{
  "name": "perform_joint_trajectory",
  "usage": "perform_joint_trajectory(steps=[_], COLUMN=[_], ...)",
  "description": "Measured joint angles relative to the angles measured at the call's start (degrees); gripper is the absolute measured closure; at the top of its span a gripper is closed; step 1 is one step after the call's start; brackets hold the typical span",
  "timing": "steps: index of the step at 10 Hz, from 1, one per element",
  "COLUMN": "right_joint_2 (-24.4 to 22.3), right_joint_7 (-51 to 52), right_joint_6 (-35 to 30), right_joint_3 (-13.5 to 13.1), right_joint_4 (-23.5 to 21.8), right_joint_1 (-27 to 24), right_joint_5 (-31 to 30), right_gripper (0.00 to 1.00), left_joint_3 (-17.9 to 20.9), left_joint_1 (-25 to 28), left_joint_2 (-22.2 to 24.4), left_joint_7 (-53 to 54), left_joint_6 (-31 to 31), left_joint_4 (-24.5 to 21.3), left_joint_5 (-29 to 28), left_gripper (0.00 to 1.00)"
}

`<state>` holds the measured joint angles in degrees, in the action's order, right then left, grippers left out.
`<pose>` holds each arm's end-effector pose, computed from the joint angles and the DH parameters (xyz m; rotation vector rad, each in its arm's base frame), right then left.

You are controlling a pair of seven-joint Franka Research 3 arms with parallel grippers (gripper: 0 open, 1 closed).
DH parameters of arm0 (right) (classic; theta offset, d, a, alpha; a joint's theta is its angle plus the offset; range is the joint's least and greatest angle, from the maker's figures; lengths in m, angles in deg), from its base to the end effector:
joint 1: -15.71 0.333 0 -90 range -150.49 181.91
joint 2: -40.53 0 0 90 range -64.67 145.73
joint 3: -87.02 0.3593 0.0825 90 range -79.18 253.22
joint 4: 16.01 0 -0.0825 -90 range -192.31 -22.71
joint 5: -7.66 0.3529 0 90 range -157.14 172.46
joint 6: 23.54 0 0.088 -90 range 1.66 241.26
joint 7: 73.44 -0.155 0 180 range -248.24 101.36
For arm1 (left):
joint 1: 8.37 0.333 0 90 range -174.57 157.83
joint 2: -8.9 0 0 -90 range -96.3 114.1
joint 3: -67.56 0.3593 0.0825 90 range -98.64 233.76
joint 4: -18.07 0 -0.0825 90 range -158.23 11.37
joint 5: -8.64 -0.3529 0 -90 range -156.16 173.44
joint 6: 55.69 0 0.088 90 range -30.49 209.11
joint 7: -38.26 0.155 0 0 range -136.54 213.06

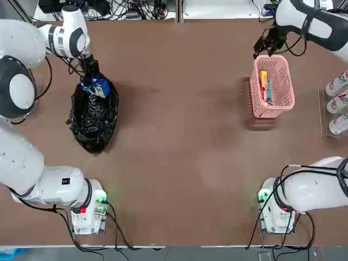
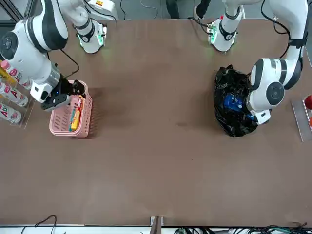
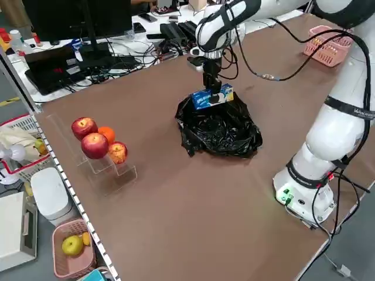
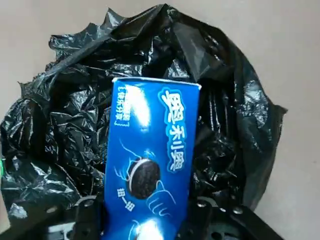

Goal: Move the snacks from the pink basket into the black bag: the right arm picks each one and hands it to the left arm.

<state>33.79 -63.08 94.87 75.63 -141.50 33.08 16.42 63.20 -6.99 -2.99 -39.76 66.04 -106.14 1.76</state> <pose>0.4728 0.0620 0.4467 -2.9671 -0.3174 0.0047 0.5060 -0.0158 0.2991 -2.3769 -1.6849 0.2036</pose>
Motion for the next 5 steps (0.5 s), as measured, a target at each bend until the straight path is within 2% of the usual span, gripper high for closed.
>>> perform_joint_trajectory(steps=[2,4,5], right_joint_2=[-0.08,-0.09,-0.1], right_joint_7=[0.98,1.85,2.43], right_joint_6=[3.1,8.49,10.67], right_joint_3=[0.01,0.02,0.03], right_joint_4=[-3.11,-7.11,-8.72], right_joint_1=[-3.07,-4.42,-4.63], right_joint_5=[-0.04,-0.06,-0.06], right_gripper=[0.0,0.0,0.0], left_joint_3=[-0.14,-0.26,-0.28], left_joint_1=[-0.14,-0.26,-0.27], left_joint_2=[-0.62,-0.6,-0.53], left_joint_7=[-0.11,-0.18,-0.18], left_joint_6=[-0.03,-0.25,-0.68], left_joint_4=[0.45,0.63,0.86], left_joint_5=[0.0,0.0,0.0], left_gripper=[0.25,0.24,0.2])
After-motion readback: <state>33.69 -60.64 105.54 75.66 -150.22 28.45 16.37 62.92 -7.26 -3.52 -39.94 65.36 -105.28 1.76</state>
